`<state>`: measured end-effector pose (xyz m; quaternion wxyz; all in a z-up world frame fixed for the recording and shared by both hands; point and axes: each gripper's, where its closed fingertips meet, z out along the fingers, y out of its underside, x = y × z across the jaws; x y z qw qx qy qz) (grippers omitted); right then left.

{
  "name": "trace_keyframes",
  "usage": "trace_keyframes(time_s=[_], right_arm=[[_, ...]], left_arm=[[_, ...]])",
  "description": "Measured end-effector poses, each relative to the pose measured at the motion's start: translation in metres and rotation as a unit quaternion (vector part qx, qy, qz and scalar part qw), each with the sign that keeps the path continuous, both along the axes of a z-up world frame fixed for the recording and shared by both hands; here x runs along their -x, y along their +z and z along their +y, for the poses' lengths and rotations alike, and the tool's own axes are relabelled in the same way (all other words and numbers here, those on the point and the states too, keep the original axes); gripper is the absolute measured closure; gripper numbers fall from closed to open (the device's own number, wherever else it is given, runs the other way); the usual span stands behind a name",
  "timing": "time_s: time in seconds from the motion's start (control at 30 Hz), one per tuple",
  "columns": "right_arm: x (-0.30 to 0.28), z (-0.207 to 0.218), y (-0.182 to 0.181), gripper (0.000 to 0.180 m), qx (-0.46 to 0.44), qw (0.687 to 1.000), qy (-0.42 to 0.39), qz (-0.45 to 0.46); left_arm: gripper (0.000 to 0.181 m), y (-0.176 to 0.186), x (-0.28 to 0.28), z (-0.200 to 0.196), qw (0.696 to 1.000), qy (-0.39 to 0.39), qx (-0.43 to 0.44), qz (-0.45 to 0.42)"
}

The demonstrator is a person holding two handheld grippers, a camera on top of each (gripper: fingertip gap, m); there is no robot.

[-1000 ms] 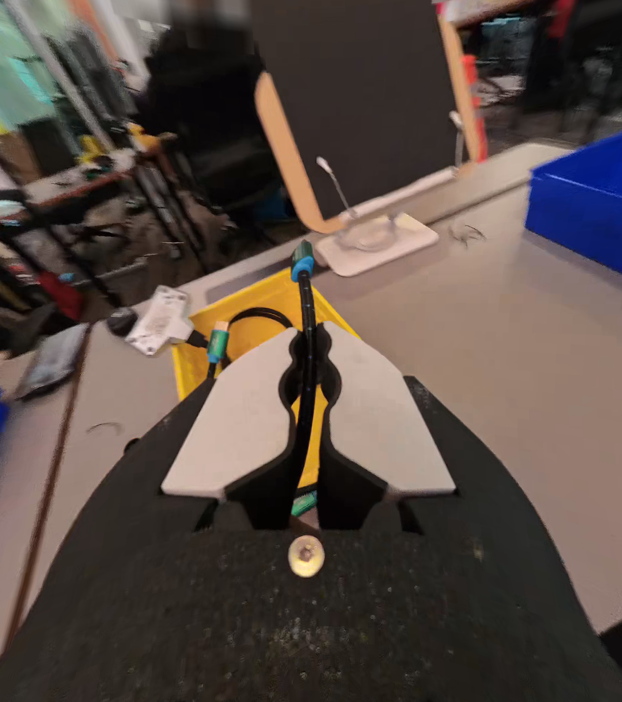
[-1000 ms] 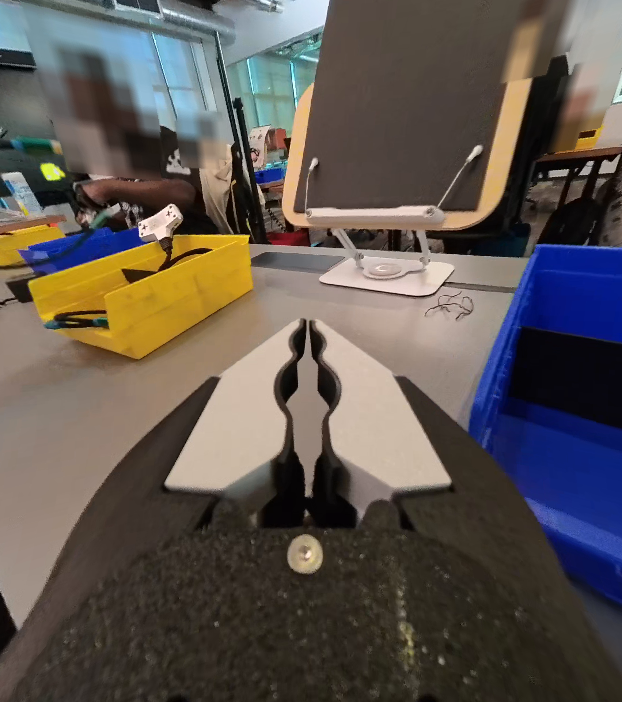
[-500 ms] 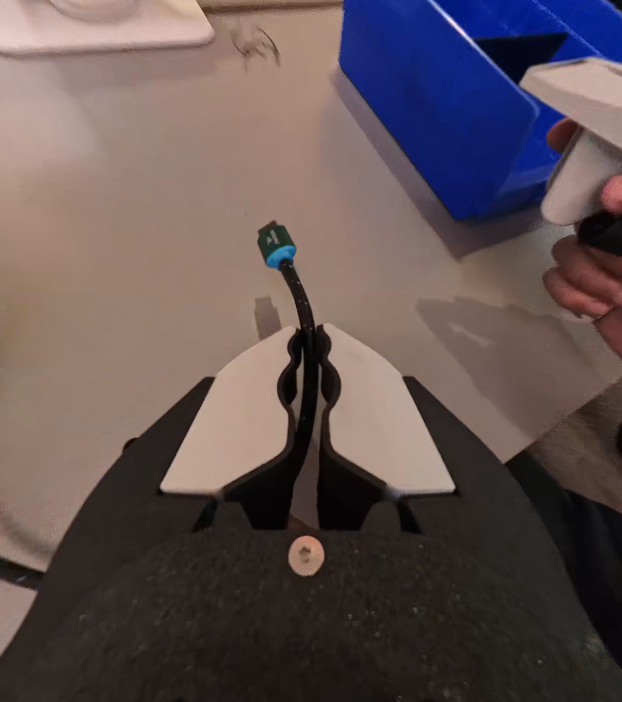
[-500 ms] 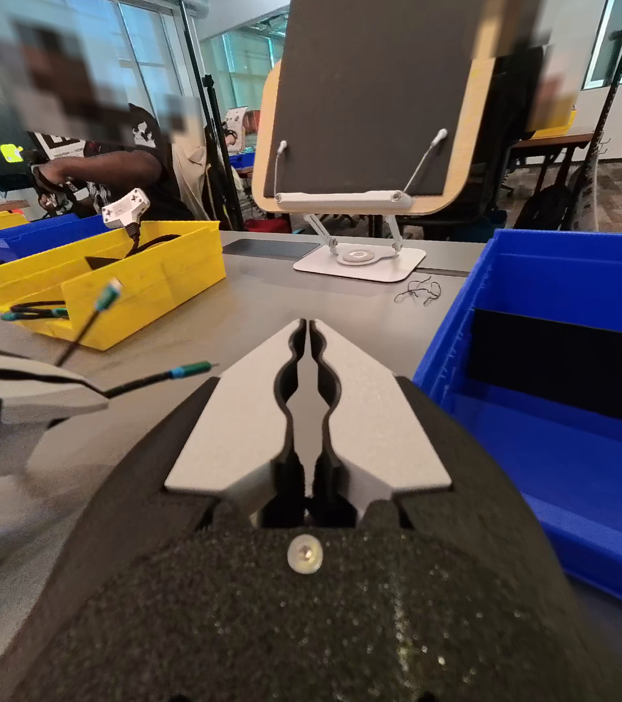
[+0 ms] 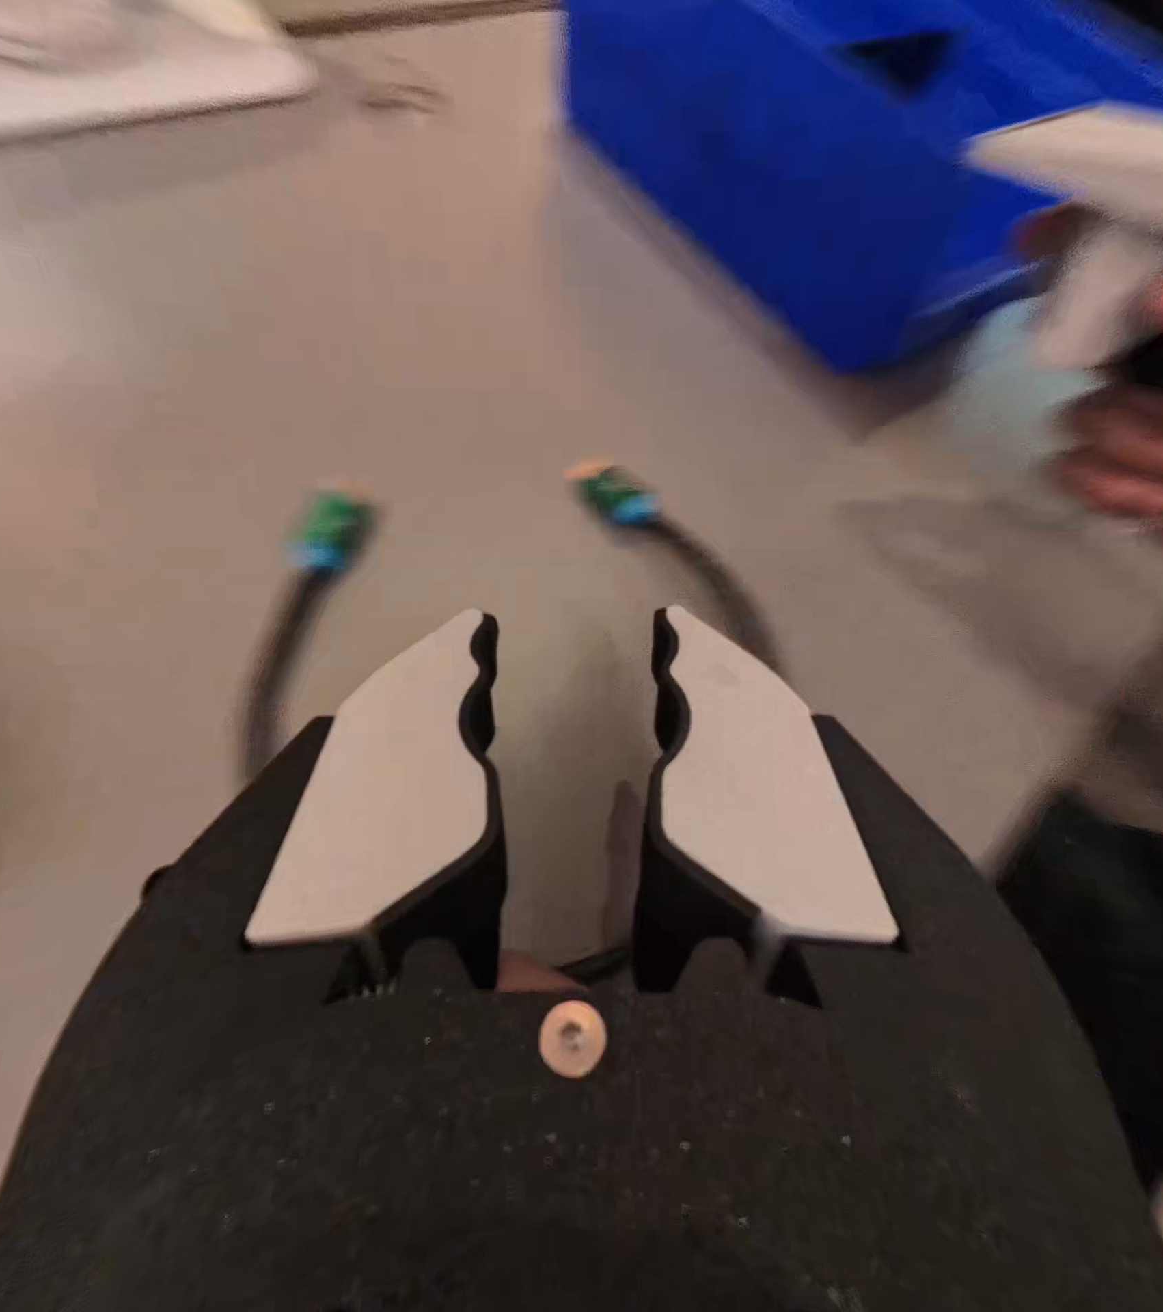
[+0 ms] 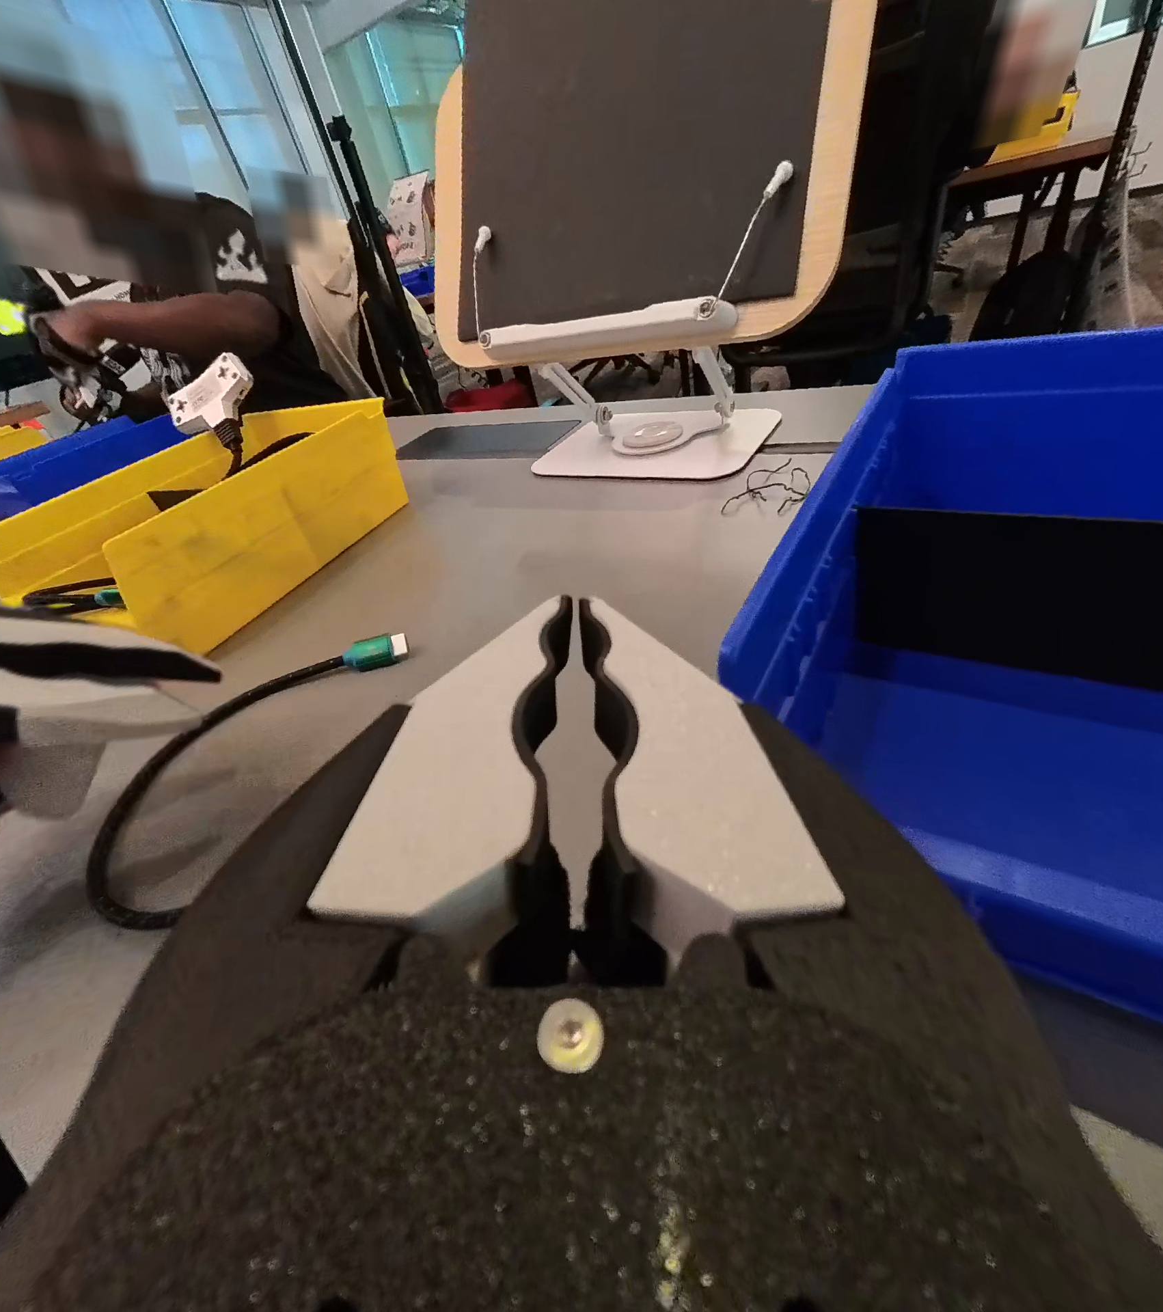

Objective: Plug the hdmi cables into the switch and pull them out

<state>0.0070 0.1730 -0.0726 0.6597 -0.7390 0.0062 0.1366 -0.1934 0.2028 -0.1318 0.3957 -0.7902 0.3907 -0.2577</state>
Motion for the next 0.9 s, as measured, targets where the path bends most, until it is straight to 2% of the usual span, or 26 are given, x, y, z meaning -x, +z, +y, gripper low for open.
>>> trace_keyframes(time_s=[0.03, 0.13, 0.23, 0.33, 0.4, 0.5, 0.53, 0.6, 0.63, 0.7, 0.8, 0.9], right_arm=[[0.001, 0.001, -0.001, 0.178, 0.003, 1.0, 0.001, 0.002], [0.009, 0.003, -0.004, 0.178, 0.012, 1.0, 0.012, 0.005], [0.02, 0.007, -0.006, 0.178, 0.015, 1.0, 0.025, 0.003], [0.027, 0.009, -0.007, 0.178, 0.017, 0.999, 0.033, -0.015], [0.03, 0.009, -0.007, 0.178, 0.013, 0.999, 0.035, -0.031], [0.03, 0.008, -0.006, 0.178, 0.008, 0.998, 0.038, -0.04], [0.03, 0.008, -0.006, 0.178, 0.008, 0.999, 0.038, -0.038], [0.028, 0.008, -0.007, 0.178, 0.009, 0.999, 0.039, -0.03], [0.027, 0.008, -0.007, 0.178, 0.009, 0.999, 0.039, -0.025], [0.026, 0.006, -0.005, 0.177, 0.008, 0.999, 0.039, -0.019], [0.024, 0.003, -0.004, 0.178, 0.005, 0.999, 0.037, -0.019], [0.024, 0.002, -0.003, 0.178, 0.005, 0.999, 0.038, -0.018]], left_arm=[[0.139, -0.004, 0.021, 0.02, 0.999, 0.018, -0.026, 0.033], [0.139, -0.014, 0.044, 0.057, 0.994, 0.004, -0.037, 0.098], [0.143, -0.025, 0.023, 0.071, 0.986, -0.062, -0.038, 0.151], [0.142, -0.055, 0.007, 0.086, 0.97, -0.058, 0.022, 0.235], [0.152, -0.059, -0.01, 0.084, 0.971, -0.073, 0.061, 0.22], [0.163, -0.059, -0.012, 0.085, 0.965, -0.063, 0.072, 0.245], [0.163, -0.055, -0.01, 0.09, 0.969, -0.035, 0.065, 0.235], [0.164, -0.036, -0.007, 0.102, 0.986, 0.048, 0.075, 0.144], [0.164, -0.027, -0.007, 0.1, 0.988, 0.075, 0.115, 0.073], [0.165, -0.014, 0.002, 0.095, 0.97, 0.139, 0.192, -0.049], [0.168, -0.011, 0.023, 0.078, 0.95, 0.205, 0.206, -0.112], [0.17, -0.019, 0.015, 0.036, 0.939, 0.194, 0.246, -0.141]])
